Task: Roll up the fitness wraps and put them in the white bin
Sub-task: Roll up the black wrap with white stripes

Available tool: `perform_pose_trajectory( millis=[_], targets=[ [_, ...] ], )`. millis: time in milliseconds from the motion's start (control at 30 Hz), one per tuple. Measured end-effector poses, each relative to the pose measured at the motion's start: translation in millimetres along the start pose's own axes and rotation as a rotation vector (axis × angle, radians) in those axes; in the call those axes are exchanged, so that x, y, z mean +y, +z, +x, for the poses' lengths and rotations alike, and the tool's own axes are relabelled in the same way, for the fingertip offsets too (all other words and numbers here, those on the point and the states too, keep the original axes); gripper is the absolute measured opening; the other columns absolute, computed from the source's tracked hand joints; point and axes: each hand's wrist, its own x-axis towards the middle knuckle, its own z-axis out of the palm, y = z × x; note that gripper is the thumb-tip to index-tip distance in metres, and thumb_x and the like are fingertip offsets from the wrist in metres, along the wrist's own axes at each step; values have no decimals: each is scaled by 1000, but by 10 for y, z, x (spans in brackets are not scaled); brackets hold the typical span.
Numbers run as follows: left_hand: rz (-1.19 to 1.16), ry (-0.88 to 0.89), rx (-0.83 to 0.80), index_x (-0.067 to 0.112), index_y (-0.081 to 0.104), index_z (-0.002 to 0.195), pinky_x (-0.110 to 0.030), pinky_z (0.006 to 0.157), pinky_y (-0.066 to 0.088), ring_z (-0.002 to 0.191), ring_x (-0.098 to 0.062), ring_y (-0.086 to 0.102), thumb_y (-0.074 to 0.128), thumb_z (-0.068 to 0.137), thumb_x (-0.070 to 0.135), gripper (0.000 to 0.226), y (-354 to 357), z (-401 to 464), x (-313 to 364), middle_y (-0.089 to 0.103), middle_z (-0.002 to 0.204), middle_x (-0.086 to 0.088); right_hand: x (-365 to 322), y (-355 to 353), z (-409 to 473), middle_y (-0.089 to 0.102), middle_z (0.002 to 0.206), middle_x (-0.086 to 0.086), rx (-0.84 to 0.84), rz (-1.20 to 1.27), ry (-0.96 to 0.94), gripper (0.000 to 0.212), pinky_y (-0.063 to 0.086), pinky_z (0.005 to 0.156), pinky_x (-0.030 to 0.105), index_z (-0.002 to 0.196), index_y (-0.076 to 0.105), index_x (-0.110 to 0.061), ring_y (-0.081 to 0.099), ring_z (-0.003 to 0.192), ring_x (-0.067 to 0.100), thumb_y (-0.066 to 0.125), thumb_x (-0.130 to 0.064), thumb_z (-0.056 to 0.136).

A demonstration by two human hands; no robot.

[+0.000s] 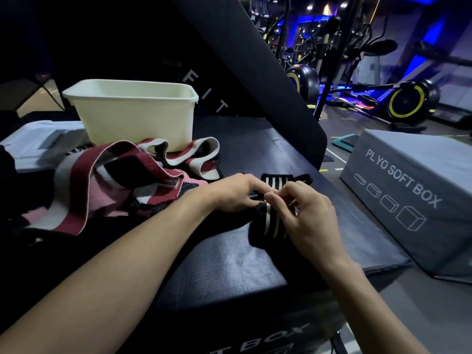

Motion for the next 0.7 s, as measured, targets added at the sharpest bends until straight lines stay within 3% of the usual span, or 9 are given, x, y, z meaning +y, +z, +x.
perform_pose_trajectory(
  millis=[133, 267, 400, 600, 700],
  targets=[
    [-35, 3, 33, 41, 75, 108, -20, 103, 42, 111, 17, 57, 73, 93, 28, 20, -7, 1, -40, 65, 111, 38, 43, -170, -100, 56, 89, -20, -160, -70, -101, 42, 45, 68, 33, 100, 66, -33, 55, 78, 3, 67, -69, 79],
    [-4, 39, 57, 39, 75, 116, -21, 110, 41, 124, 8, 56, 71, 95, 28, 24, 4, 4, -29, 66, 130, 26, 113, -297, -112, 60, 113, -21, -350, -75, -93, 61, 54, 80, 39, 124, 60, -39, 65, 98, 10, 65, -66, 70],
    [-12, 43, 96, 34, 77, 113, -24, 109, 43, 122, 5, 59, 69, 93, 22, 24, 21, 13, -21, 70, 128, 20, 100, -310, -65, 61, 110, -18, -374, -89, -133, 55, 54, 81, 41, 125, 61, -37, 66, 95, 14, 73, -54, 75],
    [-116, 21, 6, 27, 79, 109, -27, 93, 53, 100, 1, 69, 69, 95, 8, 26, 26, 14, 76, 77, 102, 14, 1, -366, -100, 65, 107, -13, -422, -192, -205, 57, 52, 81, 39, 122, 64, -31, 65, 95, 16, 57, -70, 81],
    [-161, 0, -50, 22, 79, 107, -21, 81, 50, 85, 3, 67, 68, 96, 7, 22, 19, 10, 128, 76, 89, 14, -6, -341, -99, 65, 102, -12, -428, -204, -199, 55, 51, 79, 39, 117, 64, -31, 64, 91, 15, 51, -73, 84]
  ],
)
